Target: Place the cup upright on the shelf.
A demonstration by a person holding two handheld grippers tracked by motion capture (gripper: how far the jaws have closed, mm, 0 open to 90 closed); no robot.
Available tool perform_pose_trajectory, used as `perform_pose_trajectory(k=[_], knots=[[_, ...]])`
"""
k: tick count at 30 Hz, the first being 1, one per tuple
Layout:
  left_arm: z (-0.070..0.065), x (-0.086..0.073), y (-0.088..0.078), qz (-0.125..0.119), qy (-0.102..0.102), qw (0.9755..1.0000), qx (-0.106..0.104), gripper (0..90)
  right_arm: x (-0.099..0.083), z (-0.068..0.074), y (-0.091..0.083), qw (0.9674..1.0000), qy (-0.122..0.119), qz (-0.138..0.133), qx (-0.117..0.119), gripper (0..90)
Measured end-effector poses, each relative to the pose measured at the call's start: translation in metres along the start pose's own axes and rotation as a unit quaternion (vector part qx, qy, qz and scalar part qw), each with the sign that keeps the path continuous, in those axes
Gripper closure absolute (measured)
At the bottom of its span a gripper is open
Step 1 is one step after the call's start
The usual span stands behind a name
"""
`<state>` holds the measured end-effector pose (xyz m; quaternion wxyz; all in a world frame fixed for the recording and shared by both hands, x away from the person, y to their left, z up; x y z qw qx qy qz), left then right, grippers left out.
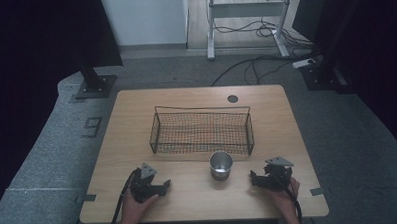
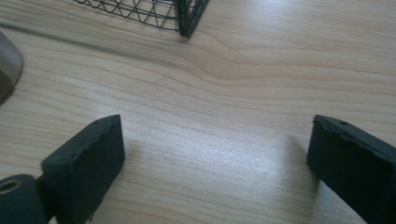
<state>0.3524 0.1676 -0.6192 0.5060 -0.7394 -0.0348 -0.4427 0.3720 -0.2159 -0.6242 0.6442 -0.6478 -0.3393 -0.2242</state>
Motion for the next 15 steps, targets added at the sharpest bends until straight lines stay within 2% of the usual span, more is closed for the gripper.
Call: perform_pose_trajectory(k=[10, 13, 15], knots=[[0.0, 0.0, 0.0, 0.0, 0.0, 1.0, 0.0, 16.9, 0.0002, -0.0021, -0.0013, 1.0, 0.007, -0.001, -0.006, 10.7], [0.0, -0.0002, -0.0002, 0.0, 0.0, 1.0, 0.0, 17.0, 0.0017, -0.0026, -0.0054, 0.9998, 0.018, -0.006, 0.005, 13.0], [-0.0001, -0.0002, -0.0002, 0.0, 0.0, 1.0, 0.0, 17.0, 0.0031, -0.0015, -0.0083, 0.9998, 0.017, -0.009, 0.009, 13.0]])
Point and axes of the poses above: each handheld gripper's, and its own axes: y roughly forward along the jaws, x roughly out of its top, z roughly to its left, the point moved 10 cm from there along y, roughly forward along the jaws, and after that the axes turned 7 degrees about -x, right-handed, at the moved point
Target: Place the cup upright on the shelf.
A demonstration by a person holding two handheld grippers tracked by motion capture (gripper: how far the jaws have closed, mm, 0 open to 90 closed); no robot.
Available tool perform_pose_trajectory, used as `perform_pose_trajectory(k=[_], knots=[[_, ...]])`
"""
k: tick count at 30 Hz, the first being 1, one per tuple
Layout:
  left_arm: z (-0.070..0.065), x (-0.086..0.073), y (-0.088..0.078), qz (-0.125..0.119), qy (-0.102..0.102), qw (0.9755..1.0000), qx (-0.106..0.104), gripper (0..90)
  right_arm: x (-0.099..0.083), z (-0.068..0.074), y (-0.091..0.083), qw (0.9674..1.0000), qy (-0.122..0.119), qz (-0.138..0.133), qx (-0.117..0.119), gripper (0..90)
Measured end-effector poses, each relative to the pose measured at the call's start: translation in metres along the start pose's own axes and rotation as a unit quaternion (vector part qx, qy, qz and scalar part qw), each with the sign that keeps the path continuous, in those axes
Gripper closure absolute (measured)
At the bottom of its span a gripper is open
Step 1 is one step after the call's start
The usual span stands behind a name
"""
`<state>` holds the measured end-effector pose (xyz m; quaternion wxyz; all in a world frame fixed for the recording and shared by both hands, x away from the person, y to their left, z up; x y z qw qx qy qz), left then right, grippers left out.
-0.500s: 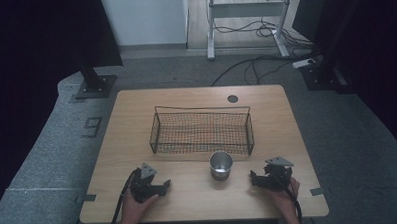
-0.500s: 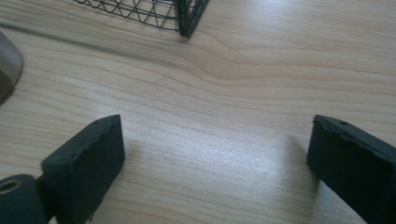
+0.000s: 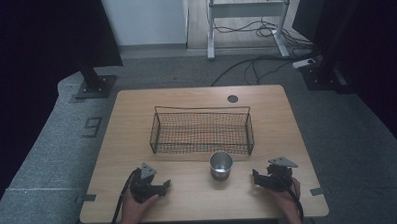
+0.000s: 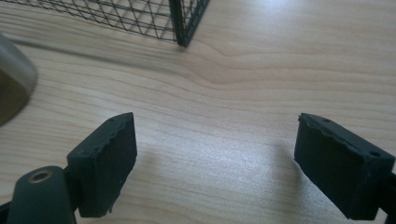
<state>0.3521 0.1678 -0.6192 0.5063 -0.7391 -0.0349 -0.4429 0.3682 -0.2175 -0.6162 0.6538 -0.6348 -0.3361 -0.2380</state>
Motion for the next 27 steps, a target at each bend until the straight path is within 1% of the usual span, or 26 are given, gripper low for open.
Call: perform_pose_trajectory(k=[6, 7, 9, 12, 16, 17, 18, 19, 23, 24, 25, 27], knots=[[0.0, 0.0, 0.0, 0.0, 0.0, 1.0, 0.0, 17.0, 0.01, 0.007, -0.015, 0.9995, -0.004, -0.028, 0.015, 13.2], [0.0, 0.0, 0.0, 0.0, 0.0, 1.0, 0.0, 17.0, 0.014, 0.012, -0.022, 0.9988, -0.009, -0.039, 0.026, 13.2], [0.0, 0.0, 0.0, 0.0, 0.0, 1.0, 0.0, 17.0, 0.019, 0.016, -0.028, 0.9982, -0.012, -0.047, 0.036, 13.2], [0.0, 0.0, 0.0, 0.0, 0.0, 1.0, 0.0, 17.0, 0.025, 0.023, -0.038, 0.9967, -0.011, -0.058, 0.055, 13.1], [0.0, 0.0, 0.0, 0.0, 0.0, 1.0, 0.0, 17.0, 0.032, 0.035, -0.05, 0.9943, -0.02, -0.076, 0.072, 13.1], [0.0, 0.0, 0.0, 0.0, 0.0, 1.0, 0.0, 17.0, 0.032, 0.035, -0.05, 0.9943, -0.02, -0.076, 0.072, 13.1], [0.0, 0.0, 0.0, 0.0, 0.0, 1.0, 0.0, 17.0, 0.034, 0.038, -0.053, 0.9936, -0.021, -0.082, 0.075, 13.1], [0.0, 0.0, 0.0, 0.0, 0.0, 1.0, 0.0, 17.0, 0.038, 0.045, -0.059, 0.9919, -0.023, -0.092, 0.085, 13.3], [0.0, -0.001, -0.001, 0.0, 0.0, 1.0, 0.0, 17.0, 0.042, 0.059, -0.069, 0.9879, -0.035, -0.106, 0.108, 13.2], [0.0, -0.001, -0.001, 0.0, 0.0, 1.0, 0.0, 17.0, 0.042, 0.059, -0.069, 0.9879, -0.035, -0.106, 0.108, 13.2], [0.0, -0.001, -0.001, 0.0, 0.0, 1.0, 0.0, 17.0, 0.044, 0.066, -0.073, 0.9856, -0.04, -0.112, 0.12, 13.1], [0.0, -0.001, -0.001, 0.0, -0.001, 1.0, 0.0, 17.0, 0.045, 0.073, -0.076, 0.9838, -0.042, -0.116, 0.131, 13.1]])
Point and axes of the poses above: each handheld gripper's, and its own axes: y roughly forward along the jaws, x roughly out of its top, z roughly to its left, the point moved 10 cm from there along y, roughly forward along the jaws, and after that the axes turned 7 degrees about -x, right-handed, at the moved point
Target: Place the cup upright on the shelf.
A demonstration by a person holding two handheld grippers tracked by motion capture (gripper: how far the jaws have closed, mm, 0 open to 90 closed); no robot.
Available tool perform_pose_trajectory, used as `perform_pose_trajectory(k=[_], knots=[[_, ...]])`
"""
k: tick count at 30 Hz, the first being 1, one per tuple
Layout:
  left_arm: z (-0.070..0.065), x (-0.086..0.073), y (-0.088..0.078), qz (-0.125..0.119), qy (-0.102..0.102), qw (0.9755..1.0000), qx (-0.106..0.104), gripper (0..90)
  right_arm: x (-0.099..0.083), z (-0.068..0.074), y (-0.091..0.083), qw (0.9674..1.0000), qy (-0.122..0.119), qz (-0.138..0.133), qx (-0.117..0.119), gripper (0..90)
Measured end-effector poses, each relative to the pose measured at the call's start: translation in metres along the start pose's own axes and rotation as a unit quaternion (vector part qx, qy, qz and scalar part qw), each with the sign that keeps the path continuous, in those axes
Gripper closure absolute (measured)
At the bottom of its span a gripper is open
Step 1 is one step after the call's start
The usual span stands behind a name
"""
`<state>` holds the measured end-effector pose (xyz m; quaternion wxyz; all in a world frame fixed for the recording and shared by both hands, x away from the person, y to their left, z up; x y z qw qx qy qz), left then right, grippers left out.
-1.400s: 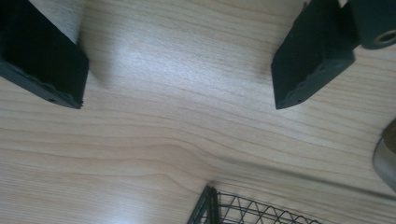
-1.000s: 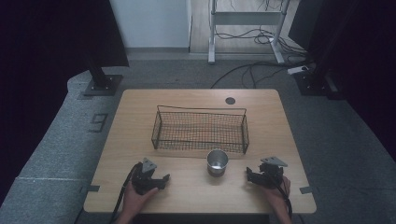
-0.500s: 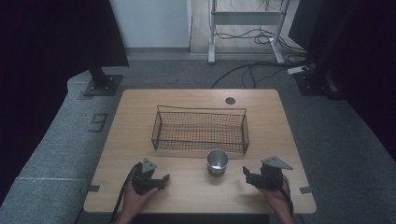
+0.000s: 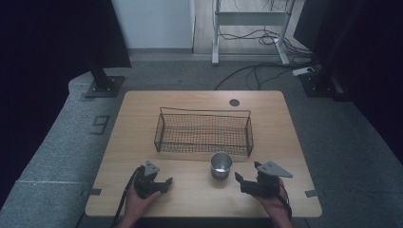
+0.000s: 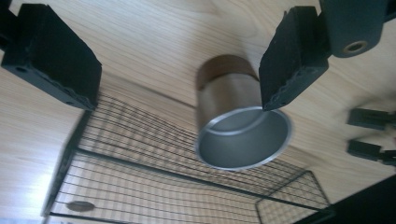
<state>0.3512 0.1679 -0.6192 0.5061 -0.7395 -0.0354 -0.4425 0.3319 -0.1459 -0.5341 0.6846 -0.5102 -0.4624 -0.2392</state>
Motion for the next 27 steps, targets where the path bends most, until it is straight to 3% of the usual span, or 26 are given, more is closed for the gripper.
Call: perform_pose_trajectory(k=[9, 27], knots=[[0.0, 0.0, 0.0, 0.0, 0.0, 1.0, 0.0, 17.0, 0.005, 0.022, 0.0, 0.9997, -0.015, -0.002, 0.02, 12.6], [0.0, 0.0, 0.0, 0.0, 0.0, 1.0, 0.001, 17.0, 0.014, 0.05, 0.01, 0.9986, -0.031, -0.001, 0.044, 11.3]])
Point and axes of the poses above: each handheld gripper's, and its own axes: y roughly forward along the jaws, x roughly out of its top, z roughly to its left, the point moved 10 cm from there along y, roughly forward along the jaws, and after that the axes turned 7 degrees about -x, right-handed, at the moved point
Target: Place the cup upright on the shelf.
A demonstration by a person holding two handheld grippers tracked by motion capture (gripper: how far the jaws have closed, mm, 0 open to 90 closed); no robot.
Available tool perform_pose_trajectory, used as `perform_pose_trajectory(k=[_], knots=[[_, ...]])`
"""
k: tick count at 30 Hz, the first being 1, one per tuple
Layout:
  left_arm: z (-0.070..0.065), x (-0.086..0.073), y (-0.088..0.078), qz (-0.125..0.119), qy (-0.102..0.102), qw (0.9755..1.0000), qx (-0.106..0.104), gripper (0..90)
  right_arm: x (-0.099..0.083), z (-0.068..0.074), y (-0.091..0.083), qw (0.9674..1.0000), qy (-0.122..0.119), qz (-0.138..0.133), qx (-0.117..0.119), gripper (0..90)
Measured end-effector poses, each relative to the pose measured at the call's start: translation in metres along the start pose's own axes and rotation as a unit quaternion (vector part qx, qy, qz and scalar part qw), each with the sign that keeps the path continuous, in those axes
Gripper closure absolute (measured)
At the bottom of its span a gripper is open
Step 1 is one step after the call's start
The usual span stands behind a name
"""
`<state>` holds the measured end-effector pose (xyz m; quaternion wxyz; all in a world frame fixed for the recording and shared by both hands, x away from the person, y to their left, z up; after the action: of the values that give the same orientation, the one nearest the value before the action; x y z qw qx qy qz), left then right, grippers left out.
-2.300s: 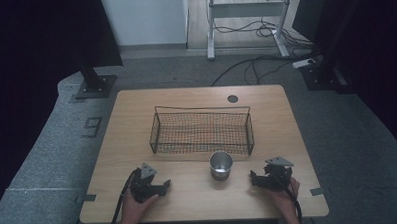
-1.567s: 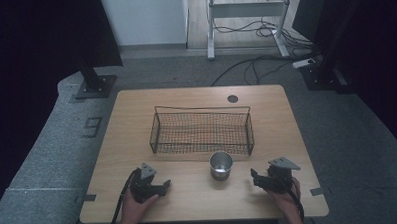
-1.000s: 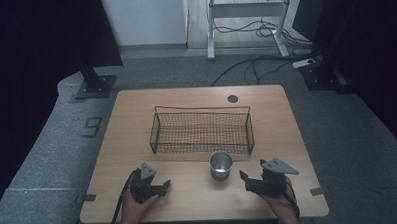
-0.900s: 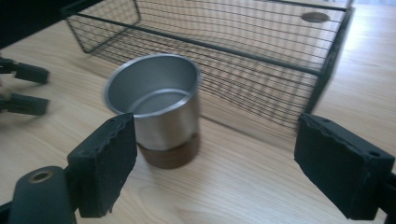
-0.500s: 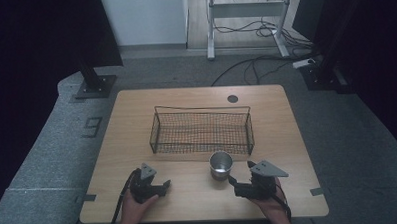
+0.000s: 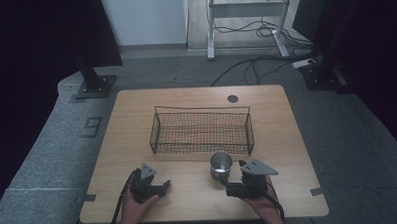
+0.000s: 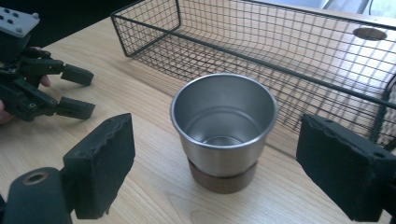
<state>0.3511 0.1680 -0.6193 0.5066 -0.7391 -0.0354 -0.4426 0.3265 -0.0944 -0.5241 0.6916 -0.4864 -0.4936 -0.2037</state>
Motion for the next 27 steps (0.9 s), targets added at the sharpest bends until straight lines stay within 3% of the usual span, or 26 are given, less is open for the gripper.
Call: perform_pose_trajectory(k=[8, 15, 19, 24, 27], knots=[[0.0, 0.0, 0.0, -0.001, -0.001, 1.0, 0.0, 17.0, 0.005, 0.013, 0.009, 0.9999, -0.013, 0.003, 0.005, 9.7], [0.0, 0.0, 0.0, -0.001, -0.001, 1.0, 0.0, 17.0, 0.014, 0.016, 0.016, 0.9999, -0.013, -0.002, -0.002, 7.7], [0.0, 0.0, 0.0, -0.001, -0.001, 1.0, 0.0, 17.0, 0.017, 0.021, 0.027, 0.9997, -0.024, 0.003, -0.009, 5.6], [0.0, 0.0, 0.0, 0.0, 0.0, 1.0, 0.0, 17.0, 0.01, 0.017, 0.036, 0.9991, -0.031, 0.016, -0.024, 4.9], [0.0, 0.0, 0.0, 0.0, 0.0, 1.0, 0.0, 17.0, 0.005, 0.008, 0.042, 0.9993, -0.013, 0.026, -0.024, 3.9]])
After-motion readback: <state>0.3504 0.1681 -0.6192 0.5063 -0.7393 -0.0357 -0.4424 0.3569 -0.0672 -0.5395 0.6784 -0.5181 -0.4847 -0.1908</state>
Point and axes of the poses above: each handheld gripper's, and its own axes: y roughly forward along the jaws, x roughly out of its top, z roughly to its left, the point moved 10 cm from there along y, roughly forward along the jaws, and after that the axes turned 7 degrees about -x, right-handed, at the moved point
